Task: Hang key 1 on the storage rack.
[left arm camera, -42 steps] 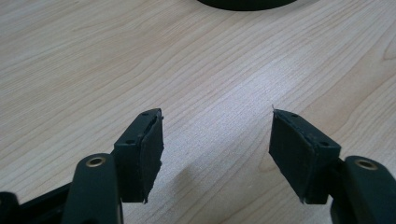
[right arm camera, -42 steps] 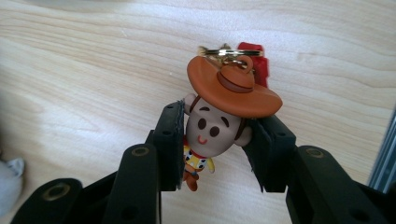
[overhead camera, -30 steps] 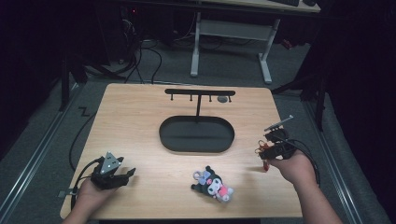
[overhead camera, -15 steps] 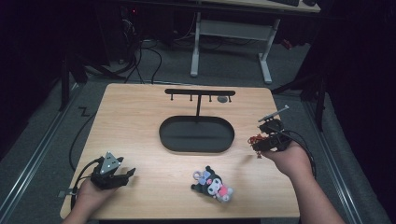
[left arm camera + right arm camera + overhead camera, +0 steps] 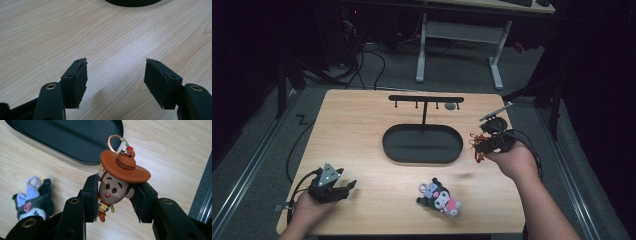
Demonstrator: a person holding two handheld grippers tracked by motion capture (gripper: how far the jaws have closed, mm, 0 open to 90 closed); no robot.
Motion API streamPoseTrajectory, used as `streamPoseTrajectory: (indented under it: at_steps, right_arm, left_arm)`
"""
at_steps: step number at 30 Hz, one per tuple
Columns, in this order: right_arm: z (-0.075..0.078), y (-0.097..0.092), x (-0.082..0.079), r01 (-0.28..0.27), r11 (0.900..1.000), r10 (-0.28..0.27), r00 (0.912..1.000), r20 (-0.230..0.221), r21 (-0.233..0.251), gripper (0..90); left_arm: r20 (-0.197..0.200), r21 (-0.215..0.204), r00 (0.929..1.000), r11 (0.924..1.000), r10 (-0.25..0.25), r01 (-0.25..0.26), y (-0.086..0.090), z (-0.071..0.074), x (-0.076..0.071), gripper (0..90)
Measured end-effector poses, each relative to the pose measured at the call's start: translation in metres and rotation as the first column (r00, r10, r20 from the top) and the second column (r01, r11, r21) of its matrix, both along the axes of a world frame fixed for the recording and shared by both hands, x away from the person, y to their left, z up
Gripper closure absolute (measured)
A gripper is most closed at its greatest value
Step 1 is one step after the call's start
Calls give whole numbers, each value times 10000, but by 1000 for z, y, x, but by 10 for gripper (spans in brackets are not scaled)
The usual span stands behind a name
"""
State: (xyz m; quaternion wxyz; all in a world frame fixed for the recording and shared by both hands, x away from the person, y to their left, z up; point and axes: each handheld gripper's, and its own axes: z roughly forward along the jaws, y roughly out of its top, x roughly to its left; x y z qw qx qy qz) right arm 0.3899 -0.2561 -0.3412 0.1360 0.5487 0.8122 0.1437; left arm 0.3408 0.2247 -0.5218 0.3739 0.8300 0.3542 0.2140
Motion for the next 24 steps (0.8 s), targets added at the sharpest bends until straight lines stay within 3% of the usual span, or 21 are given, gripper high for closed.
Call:
streamPoseTrajectory:
  at_steps: [24]
  right_arm:
    - [14,27,31,-298,9994,302,9992,267,-151,599]
  left_arm:
    - [23,-60,10000,10000,-12,12,2,1,0,353]
